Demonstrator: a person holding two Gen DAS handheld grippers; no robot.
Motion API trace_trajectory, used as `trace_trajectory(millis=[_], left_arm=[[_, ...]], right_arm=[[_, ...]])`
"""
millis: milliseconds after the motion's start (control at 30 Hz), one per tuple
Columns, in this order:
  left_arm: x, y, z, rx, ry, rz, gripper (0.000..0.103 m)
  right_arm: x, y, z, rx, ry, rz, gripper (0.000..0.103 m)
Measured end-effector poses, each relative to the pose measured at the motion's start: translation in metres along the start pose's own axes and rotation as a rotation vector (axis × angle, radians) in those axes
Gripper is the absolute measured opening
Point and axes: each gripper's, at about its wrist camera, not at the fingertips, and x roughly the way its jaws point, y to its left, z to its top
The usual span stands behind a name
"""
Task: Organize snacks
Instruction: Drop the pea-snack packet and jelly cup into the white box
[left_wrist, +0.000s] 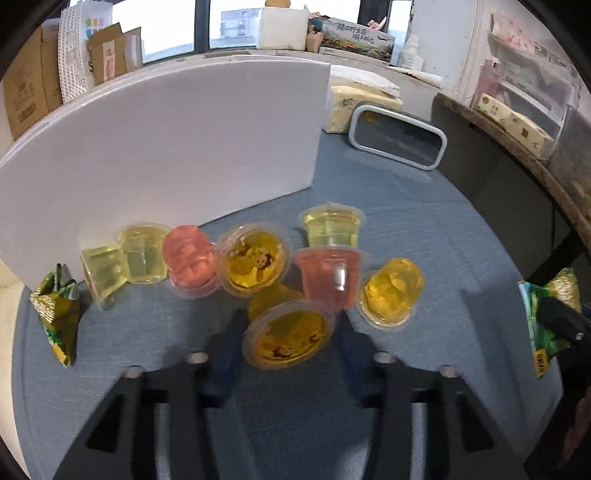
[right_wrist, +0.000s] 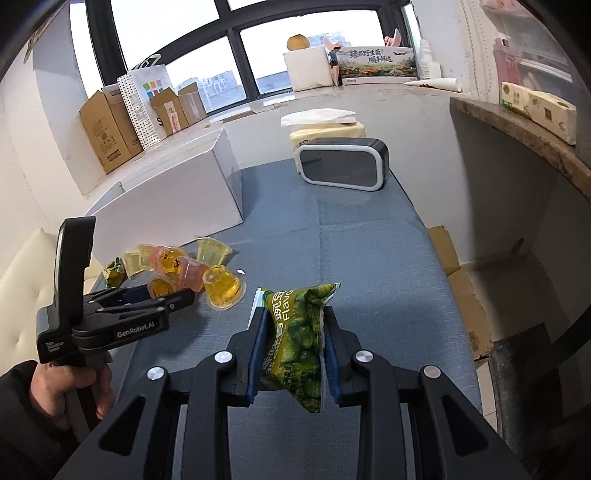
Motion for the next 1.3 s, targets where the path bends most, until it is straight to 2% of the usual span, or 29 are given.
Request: trace_trajectory(millis=[167, 400, 567, 700, 867, 933, 1000, 1100, 1200, 1233, 1267, 1300], left_arm=[[-0.017, 0.01, -0.008, -0.045, -0.035, -0.057, 0.049], [-0.075, 0.025, -0.02, -0.07, -0.131, -0.106, 0.049], [-0.11, 0.046, -0.021, -0.081, -0.172, -0.102, 0.049], [-0.137, 0.072, -0.016, -0.111, -0.224, -0.065, 0.049], [-0.148, 0.106, 0.015, -0.121, -0.277, -0.033, 0.049], [-0.146, 0.117, 0.032, -0.126, -0.288, -0.044, 0.049], [-0.141, 0.13, 0.058, -0.124, -0.301, -0.044, 0.049], [-0.126, 0.142, 0.093, -0.106, -0.314, 0.007, 0.049], [-0.107, 0.161, 0.122, -0.142, -0.302, 0.01, 0.049], [-0.1, 0.165, 0.129, -0.157, -0.291, 0.025, 0.055], [-0.093, 0.169, 0.135, -0.161, -0.274, 0.047, 0.077], [-0.088, 0.171, 0.138, -0.161, -0.263, 0.067, 0.09]], right_arm=[[0.0, 0.005, 0.0, -0.012, 0.002, 0.008, 0.03], [0.0, 0.021, 0.005, -0.037, -0.005, 0.032, 0.03], [0.009, 0.056, 0.02, -0.1, -0.013, 0.093, 0.03], [0.019, 0.092, 0.04, -0.168, -0.023, 0.139, 0.03], [0.027, 0.14, 0.075, -0.264, -0.076, 0.168, 0.03], [0.033, 0.156, 0.097, -0.283, -0.107, 0.181, 0.03], [0.041, 0.167, 0.121, -0.276, -0.12, 0.193, 0.03], [0.057, 0.177, 0.155, -0.259, -0.123, 0.163, 0.03], [0.082, 0.183, 0.181, -0.248, -0.106, 0.153, 0.031], [0.095, 0.186, 0.189, -0.26, -0.089, 0.127, 0.031], [0.103, 0.188, 0.192, -0.269, -0.081, 0.102, 0.031], [0.11, 0.191, 0.193, -0.283, -0.081, 0.081, 0.042]])
